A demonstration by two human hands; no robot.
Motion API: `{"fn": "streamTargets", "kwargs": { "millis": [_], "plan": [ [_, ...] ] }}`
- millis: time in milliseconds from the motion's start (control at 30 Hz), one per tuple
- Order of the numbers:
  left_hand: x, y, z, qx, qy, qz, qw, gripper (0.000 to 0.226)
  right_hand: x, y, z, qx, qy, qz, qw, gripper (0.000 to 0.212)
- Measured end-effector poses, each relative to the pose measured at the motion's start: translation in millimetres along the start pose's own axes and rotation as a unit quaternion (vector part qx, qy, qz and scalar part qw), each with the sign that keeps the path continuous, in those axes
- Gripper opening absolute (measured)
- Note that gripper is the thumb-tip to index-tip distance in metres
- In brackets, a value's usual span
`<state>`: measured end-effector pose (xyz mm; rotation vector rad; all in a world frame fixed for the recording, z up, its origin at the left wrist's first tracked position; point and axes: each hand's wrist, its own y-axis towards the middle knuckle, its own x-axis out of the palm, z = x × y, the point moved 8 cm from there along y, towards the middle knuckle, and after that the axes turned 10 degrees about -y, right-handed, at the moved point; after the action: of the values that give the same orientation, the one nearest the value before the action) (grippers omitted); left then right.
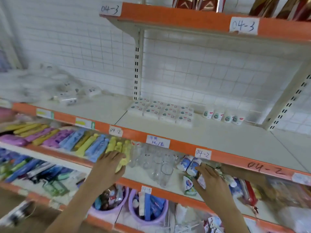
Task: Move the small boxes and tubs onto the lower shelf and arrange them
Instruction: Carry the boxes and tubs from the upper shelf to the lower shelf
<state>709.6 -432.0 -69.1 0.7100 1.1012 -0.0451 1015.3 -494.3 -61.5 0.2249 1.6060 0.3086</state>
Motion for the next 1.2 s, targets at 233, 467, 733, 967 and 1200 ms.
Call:
{"fn": "streamTargets", "kwargs": {
  "millis": [233, 467, 733, 967, 1200],
  "plan": [
    [-59.8, -121.4, -36.8, -0.133, 0.059, -0.019, 0.989, 0.033, 24.6, -17.5, -90.4, -0.093, 0.047, -0.061, 0.993, 0.031],
    [-154.5, -229.3, -108.9, -0.306, 0.101, 0.040, 0.946, 0.027, 33.4, 1.9, -238.2, -0.222, 0.085, -0.083, 0.968, 0.028],
    [-243.3, -295.7, -220.0, -0.365, 0.133, 0.062, 0.919, 0.034, 44.5, 46.4, -410.0, -0.276, 0.131, -0.093, 0.948, 0.039],
    [-295.2, -284.5, -330.7, -0.353, 0.108, 0.051, 0.928, 0.040, 49.6, 93.9, -516.9, -0.262, 0.147, -0.082, 0.950, 0.040],
    [-306.2, -241.7, -420.7, -0.322, 0.057, 0.071, 0.942, 0.029, 55.4, 149.9, -574.5, -0.238, 0.144, -0.071, 0.958, 0.041]
  ]
}}
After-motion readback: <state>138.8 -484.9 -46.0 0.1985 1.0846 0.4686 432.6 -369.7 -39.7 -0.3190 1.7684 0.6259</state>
